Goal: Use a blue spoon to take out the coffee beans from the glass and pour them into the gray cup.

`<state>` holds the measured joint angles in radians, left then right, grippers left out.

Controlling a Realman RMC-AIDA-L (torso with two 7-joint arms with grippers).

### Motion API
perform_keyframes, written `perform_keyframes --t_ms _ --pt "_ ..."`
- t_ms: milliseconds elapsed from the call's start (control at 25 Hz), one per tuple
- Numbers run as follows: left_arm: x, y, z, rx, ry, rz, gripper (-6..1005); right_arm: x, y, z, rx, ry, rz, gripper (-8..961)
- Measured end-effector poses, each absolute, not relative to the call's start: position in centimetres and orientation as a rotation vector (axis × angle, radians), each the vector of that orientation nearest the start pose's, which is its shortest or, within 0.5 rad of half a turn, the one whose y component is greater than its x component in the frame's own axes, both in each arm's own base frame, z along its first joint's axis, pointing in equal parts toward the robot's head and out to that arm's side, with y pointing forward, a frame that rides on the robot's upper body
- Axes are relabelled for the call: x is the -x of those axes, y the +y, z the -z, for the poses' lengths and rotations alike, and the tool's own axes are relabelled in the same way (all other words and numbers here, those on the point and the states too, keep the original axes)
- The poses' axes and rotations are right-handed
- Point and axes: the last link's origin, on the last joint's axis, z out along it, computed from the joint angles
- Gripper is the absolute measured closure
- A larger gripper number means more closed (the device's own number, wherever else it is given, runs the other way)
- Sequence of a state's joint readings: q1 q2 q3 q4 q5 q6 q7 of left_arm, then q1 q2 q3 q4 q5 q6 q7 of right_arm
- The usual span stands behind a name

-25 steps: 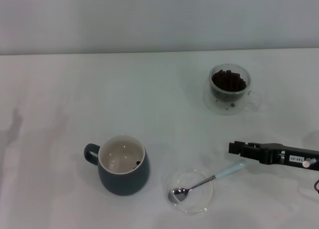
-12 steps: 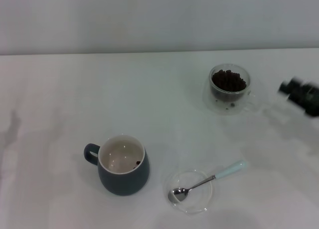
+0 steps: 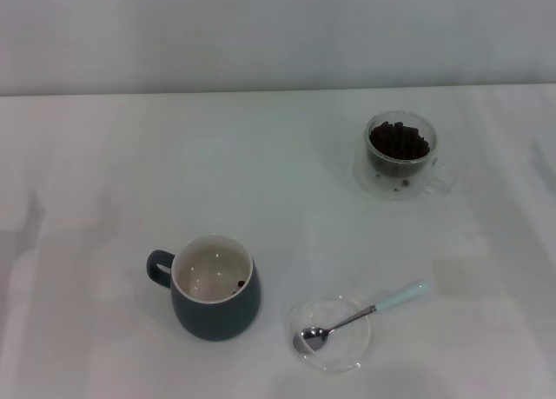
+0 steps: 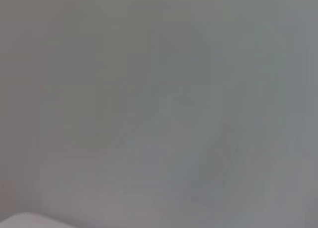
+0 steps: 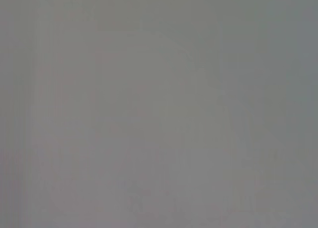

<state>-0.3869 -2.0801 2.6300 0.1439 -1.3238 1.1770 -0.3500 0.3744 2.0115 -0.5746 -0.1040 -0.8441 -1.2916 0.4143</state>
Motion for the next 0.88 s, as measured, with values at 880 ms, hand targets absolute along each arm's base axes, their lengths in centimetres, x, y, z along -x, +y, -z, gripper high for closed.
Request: perform_keyframes --t_ms 880 --pt "34.8 31.0 1.1 1.439 -0.727 0.775 124 -38.3 32.3 -5.7 1.445 0.568 -0.627 77"
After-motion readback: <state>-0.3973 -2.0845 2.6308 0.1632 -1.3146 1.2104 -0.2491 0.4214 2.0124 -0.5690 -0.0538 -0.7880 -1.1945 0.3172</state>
